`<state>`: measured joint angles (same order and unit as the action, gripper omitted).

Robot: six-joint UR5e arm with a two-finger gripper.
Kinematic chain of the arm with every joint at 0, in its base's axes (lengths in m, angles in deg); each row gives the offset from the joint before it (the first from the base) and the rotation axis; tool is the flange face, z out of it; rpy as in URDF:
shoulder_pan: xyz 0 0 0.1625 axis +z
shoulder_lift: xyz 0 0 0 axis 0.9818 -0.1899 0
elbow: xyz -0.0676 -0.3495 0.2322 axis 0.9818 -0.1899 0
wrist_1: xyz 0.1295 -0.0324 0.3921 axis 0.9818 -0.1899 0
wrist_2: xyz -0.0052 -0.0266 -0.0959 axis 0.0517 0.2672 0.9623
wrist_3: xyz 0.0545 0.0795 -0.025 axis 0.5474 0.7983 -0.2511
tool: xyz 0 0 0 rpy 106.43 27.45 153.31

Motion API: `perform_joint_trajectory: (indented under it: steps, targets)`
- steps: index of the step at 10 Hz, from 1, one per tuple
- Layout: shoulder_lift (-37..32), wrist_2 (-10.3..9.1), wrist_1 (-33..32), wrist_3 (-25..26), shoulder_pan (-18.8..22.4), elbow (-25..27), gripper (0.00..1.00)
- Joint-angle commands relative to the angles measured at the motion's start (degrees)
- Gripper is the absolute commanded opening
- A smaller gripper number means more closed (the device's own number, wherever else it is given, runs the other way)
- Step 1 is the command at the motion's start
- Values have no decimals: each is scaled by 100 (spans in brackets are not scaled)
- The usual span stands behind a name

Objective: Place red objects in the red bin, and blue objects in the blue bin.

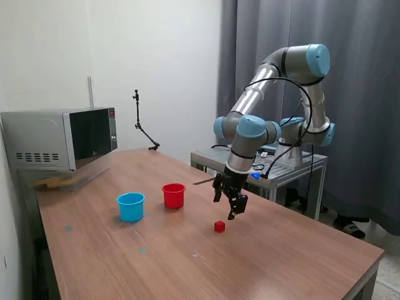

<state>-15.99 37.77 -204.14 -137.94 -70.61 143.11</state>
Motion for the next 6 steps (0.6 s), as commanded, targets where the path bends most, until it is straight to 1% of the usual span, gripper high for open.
perform_joint_trajectory:
  steps: [1, 3, 6]
  targets:
    - [165, -337, -435, 53, -9, 7, 100]
    - [209, -356, -463, 71, -27, 8, 100]
    - [209, -330, -445, 159, -88, 69, 100]
